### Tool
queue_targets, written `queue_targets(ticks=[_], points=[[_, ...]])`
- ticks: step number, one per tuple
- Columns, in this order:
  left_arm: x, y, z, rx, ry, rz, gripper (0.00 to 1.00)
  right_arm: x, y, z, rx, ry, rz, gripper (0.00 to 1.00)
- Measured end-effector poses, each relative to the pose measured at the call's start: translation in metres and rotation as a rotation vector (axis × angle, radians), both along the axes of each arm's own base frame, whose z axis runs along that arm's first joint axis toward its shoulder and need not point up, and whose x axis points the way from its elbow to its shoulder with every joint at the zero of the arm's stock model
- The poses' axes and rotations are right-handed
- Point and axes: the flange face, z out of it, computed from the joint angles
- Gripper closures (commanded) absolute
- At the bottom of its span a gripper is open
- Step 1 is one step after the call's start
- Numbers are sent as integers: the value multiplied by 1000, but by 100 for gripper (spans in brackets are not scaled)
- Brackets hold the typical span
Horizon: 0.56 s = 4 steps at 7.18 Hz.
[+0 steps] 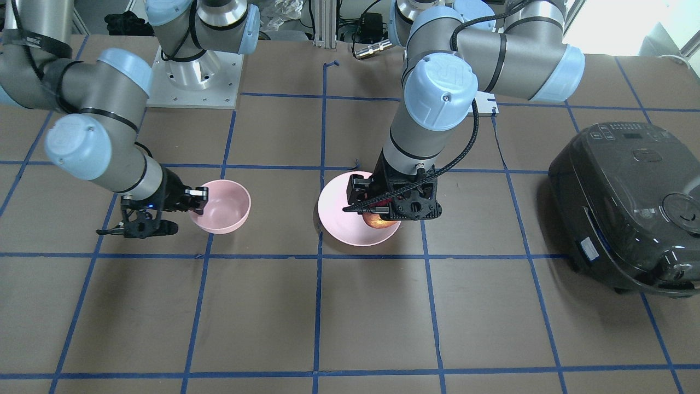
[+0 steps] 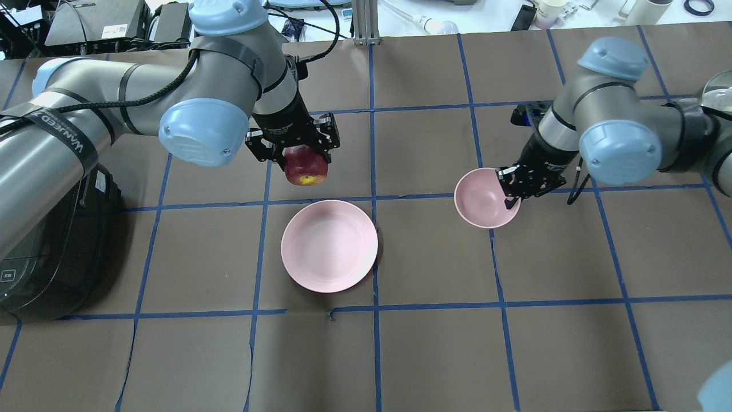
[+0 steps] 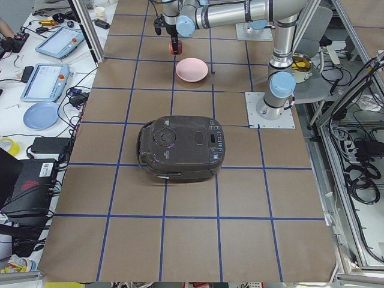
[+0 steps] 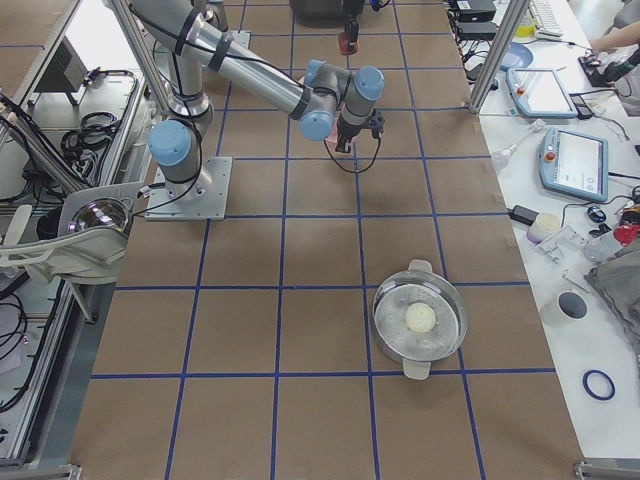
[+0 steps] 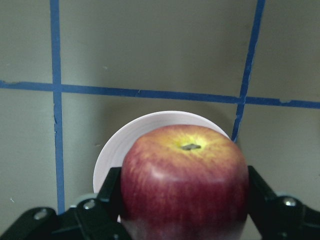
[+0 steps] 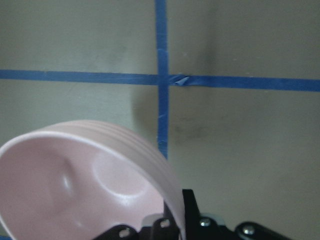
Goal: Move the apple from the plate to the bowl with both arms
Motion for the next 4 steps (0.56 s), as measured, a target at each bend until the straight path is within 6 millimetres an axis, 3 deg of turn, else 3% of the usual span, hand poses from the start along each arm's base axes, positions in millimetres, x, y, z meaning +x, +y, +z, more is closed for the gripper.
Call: queue_targets(ticks=[1,3,4], points=[[-2,0,-2,8,1,12,69,35,6,-7,20,-23,-7,100],[-18,4,-6,20,6,61,69,66,9,-31,56,-52,-18,95],[-27,7,-8,23,6,80,69,70,11,-42,68,-56,-19,36]])
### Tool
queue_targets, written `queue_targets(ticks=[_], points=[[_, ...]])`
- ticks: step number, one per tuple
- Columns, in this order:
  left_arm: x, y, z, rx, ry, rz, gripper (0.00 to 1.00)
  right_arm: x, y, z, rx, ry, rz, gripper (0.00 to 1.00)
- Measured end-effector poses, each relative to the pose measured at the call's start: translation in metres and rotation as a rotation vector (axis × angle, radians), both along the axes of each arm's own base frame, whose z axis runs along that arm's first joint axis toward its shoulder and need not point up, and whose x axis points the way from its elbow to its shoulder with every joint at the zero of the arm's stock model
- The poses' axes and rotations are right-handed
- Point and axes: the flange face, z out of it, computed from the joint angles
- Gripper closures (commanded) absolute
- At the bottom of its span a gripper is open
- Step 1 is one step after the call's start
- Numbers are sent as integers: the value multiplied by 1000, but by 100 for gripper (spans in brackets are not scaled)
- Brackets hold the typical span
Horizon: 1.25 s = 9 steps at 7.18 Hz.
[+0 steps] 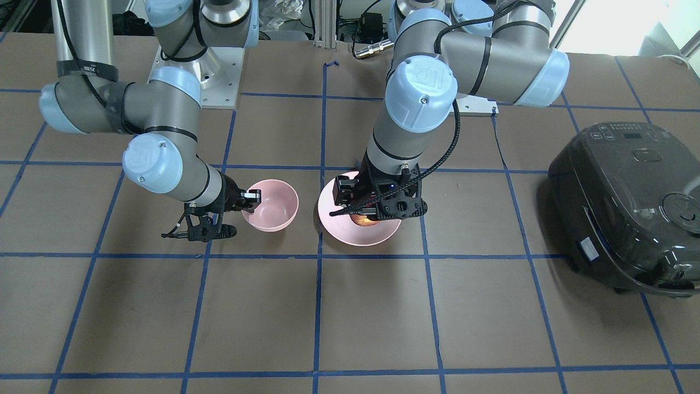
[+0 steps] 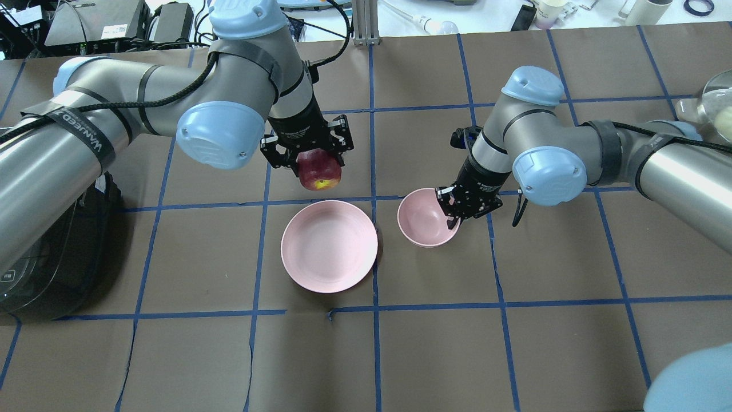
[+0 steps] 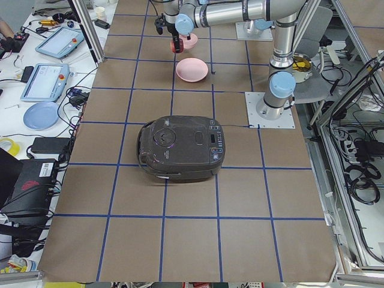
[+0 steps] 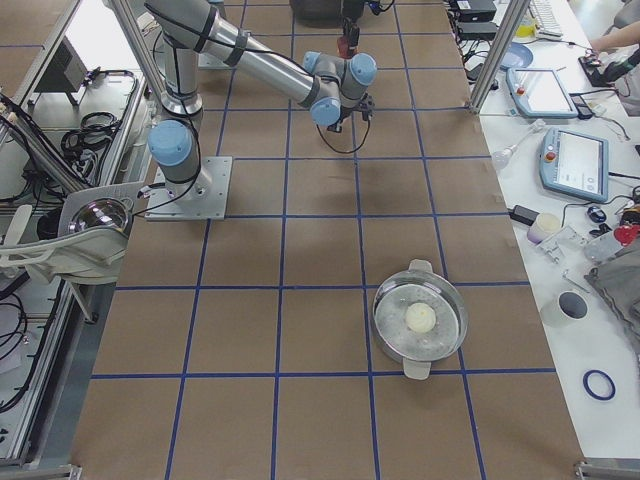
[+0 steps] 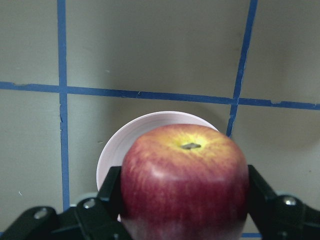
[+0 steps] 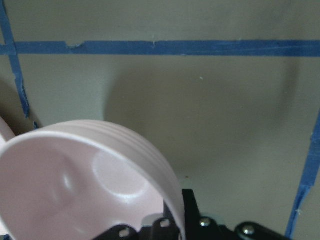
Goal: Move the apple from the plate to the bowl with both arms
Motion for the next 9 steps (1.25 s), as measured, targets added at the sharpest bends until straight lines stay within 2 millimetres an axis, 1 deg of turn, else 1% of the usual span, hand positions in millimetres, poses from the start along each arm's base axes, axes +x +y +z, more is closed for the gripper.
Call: queue_targets(ticks=[1,2,3,4,5,6,7,8,9], points=[[-7,3,-2,5,-1,24,69,1,2,-6,7,-1,0,0],[-18,6,-4,8,0,53,71,0,1,-5,-4,4,0,0],[-33,11,-7,5,15,88,73,-4,-2,1,-29,10,-4,0],[-52,15,-12,6,43,136,73,-13,-8,12,-57,15,-20,0],[-74,21,-18,12,75,181,75,-33,-17,32,-80,31,-50,0],[-98,30,-28,21,100,210,77,-72,-27,56,-84,59,-93,0],[-120,38,-42,29,109,217,77,-119,-34,77,-78,79,-135,0],[-142,46,-59,32,113,218,77,-161,-34,95,-81,93,-166,0],[-162,53,-76,27,118,223,76,-187,-32,107,-86,105,-187,0]])
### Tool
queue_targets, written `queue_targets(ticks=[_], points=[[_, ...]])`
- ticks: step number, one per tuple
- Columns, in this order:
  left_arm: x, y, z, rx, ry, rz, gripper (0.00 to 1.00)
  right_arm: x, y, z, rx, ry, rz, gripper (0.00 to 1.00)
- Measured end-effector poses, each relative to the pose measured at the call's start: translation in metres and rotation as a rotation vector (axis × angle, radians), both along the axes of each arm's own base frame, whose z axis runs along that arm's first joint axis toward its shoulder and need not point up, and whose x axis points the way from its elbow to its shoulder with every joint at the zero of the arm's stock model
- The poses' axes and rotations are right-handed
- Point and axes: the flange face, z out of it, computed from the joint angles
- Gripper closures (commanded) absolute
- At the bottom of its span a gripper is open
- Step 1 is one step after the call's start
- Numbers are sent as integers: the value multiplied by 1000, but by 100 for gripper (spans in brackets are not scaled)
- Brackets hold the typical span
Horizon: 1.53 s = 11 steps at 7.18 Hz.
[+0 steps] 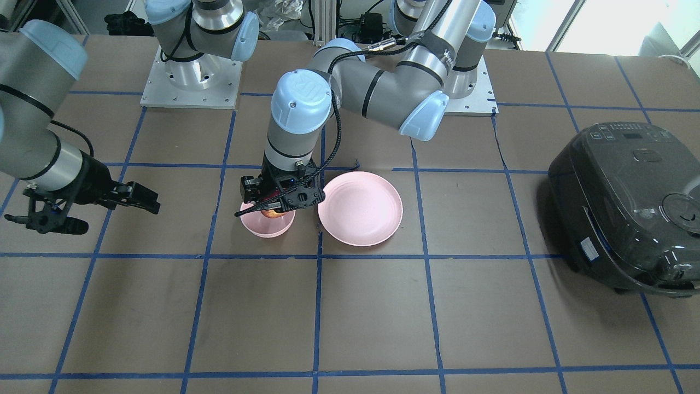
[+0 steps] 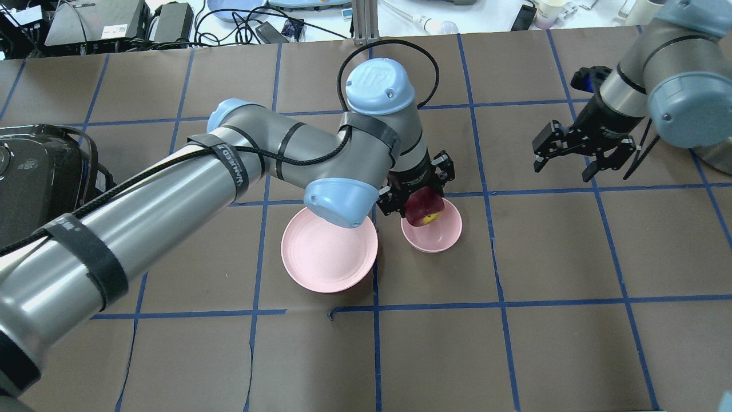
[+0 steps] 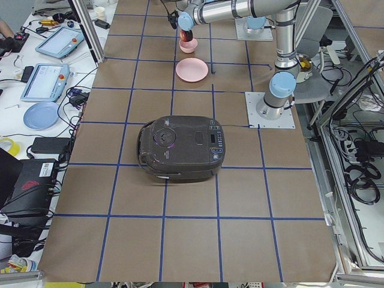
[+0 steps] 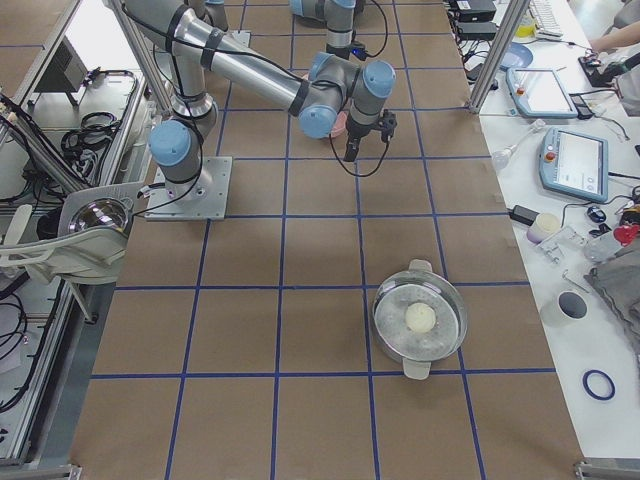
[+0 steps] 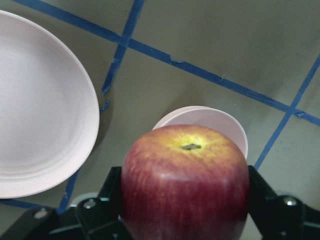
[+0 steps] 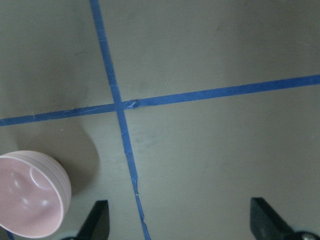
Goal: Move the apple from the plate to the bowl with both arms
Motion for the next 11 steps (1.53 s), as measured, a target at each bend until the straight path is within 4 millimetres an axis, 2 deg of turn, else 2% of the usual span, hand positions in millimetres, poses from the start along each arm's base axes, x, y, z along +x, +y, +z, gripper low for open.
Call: queue_targets(ticks=[2,3,4,6,7,8,9,10,11], points=[[-20,6,-29,10,-6,-4,68,-15,4,8,4,4,-14,0],[-22,7,-41,22,-14,-10,16,-17,5,8,6,4,-16,0],[-22,8,-49,31,-21,-16,0,-17,5,8,11,4,-17,0],[-23,6,-50,24,-24,-26,0,-18,8,9,27,10,-17,0],[-21,4,-38,3,-18,-44,0,-19,10,12,28,22,-15,0],[-11,-2,-13,-14,-31,-79,0,-20,11,14,27,30,-14,0],[8,-9,26,-11,-61,-125,0,-20,11,16,26,35,-13,0],[32,-16,74,-7,-75,-177,0,-20,11,19,21,42,-15,0],[55,-16,125,-11,-80,-234,0,-19,10,32,-3,56,-20,0]])
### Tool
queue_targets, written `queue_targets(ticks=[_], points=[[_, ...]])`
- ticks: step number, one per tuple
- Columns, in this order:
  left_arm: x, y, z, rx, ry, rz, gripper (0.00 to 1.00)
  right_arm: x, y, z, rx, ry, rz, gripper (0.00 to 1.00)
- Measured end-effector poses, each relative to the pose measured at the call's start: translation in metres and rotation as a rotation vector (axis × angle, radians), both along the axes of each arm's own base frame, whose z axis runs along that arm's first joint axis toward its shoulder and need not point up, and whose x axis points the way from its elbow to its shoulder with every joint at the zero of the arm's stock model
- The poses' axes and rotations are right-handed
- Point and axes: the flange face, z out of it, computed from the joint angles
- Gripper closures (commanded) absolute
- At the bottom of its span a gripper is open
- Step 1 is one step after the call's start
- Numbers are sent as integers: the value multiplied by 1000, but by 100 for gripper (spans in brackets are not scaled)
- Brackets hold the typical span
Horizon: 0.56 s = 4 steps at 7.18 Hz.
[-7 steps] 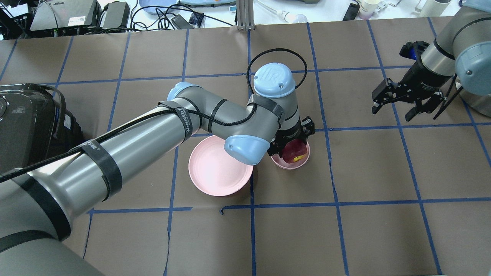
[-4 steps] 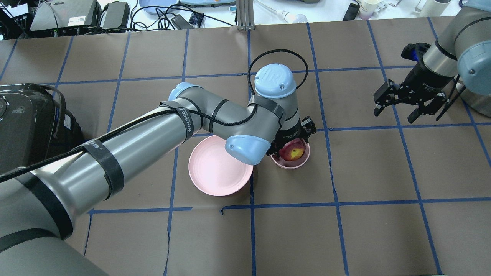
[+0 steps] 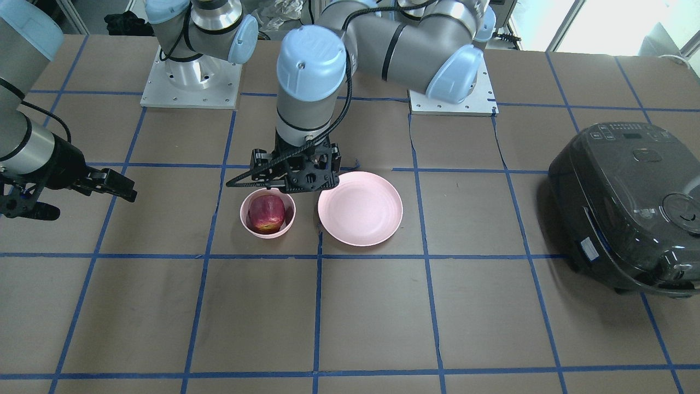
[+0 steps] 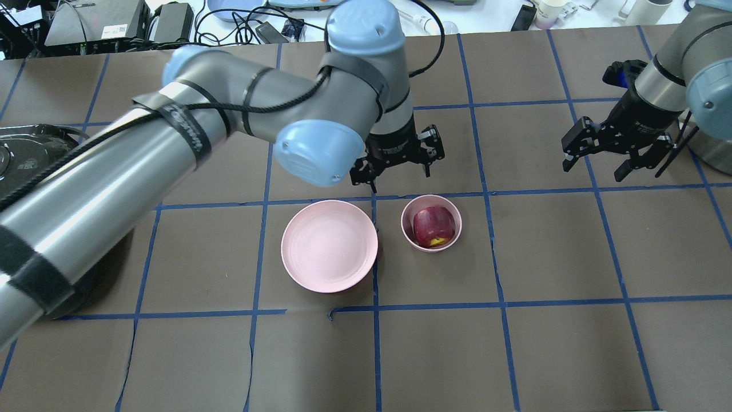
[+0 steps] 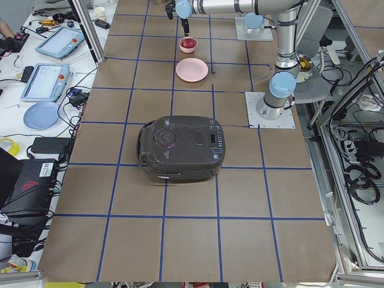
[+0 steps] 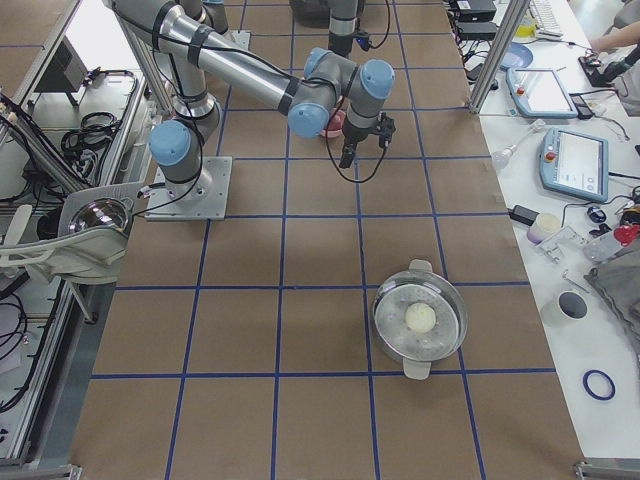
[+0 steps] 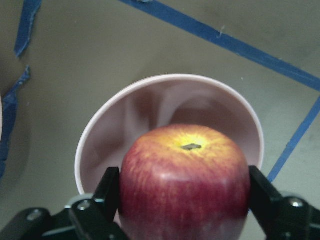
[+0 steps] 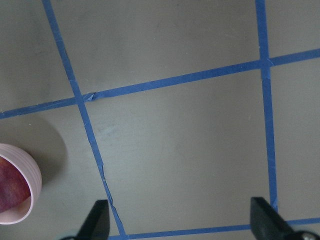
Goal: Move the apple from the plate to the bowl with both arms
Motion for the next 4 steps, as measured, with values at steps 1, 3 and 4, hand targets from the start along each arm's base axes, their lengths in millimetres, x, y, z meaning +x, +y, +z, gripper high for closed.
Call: queue_targets(ticks=[1,3,4], points=[[22,7,50,-14,1,-58,0,5,0,26,-36,30,4,0],[65,29,118,-65,-33,-161,0,43,9,91,-105,105,4,0],[90,34,130,-75,-78,-194,0,75,16,114,-135,122,-10,0]])
